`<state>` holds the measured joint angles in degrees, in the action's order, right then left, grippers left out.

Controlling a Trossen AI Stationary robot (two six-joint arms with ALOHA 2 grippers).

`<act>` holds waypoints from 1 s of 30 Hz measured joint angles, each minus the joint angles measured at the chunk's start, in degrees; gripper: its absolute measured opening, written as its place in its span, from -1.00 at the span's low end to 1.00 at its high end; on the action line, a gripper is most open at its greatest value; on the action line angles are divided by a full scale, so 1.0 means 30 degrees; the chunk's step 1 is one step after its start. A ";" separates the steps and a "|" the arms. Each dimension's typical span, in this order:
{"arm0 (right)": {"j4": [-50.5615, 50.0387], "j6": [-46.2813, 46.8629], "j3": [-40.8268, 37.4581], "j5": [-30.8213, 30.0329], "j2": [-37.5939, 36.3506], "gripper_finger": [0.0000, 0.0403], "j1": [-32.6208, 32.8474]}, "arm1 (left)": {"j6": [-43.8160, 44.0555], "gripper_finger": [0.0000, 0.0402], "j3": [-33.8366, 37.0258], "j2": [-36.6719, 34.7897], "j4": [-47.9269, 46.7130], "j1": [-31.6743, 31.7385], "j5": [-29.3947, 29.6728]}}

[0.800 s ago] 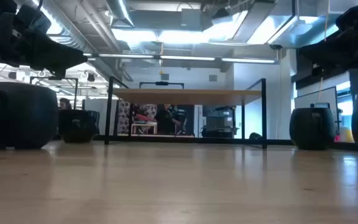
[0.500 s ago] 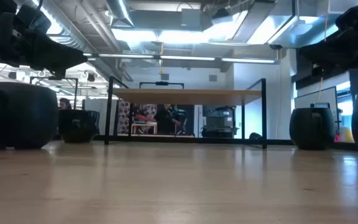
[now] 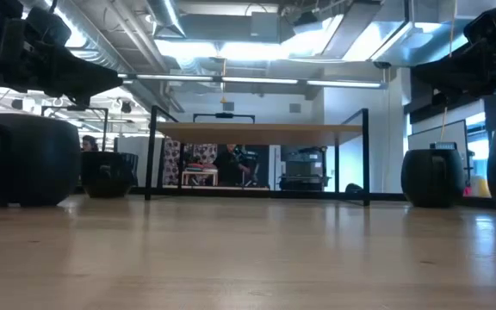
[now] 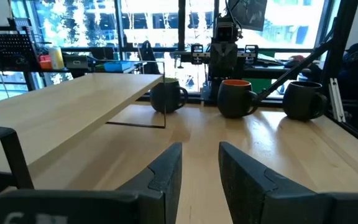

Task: Place coffee mugs
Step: Put the orange cup on the shelf

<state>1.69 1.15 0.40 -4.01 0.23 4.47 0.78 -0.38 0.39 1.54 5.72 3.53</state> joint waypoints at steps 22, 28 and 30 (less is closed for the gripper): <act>0.1134 0.2402 -0.0007 -0.1583 0.0020 -0.97 0.0013 | 0.1515 -0.51 0.0000 0.0005 0.0624 -0.0002 0.0258; 0.3195 1.0746 0.0689 -0.6363 0.0006 -0.97 -0.0001 | 0.9327 -0.51 0.0000 -0.0002 0.3948 0.0005 0.3415; 0.3999 1.0934 0.0794 -0.6358 0.0029 -0.97 -0.0001 | 1.1428 -0.51 0.0000 -0.0002 0.4904 0.0005 0.4232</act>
<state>13.69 33.95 2.79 -23.08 0.32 4.47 35.06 -0.38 0.38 16.25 5.74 16.23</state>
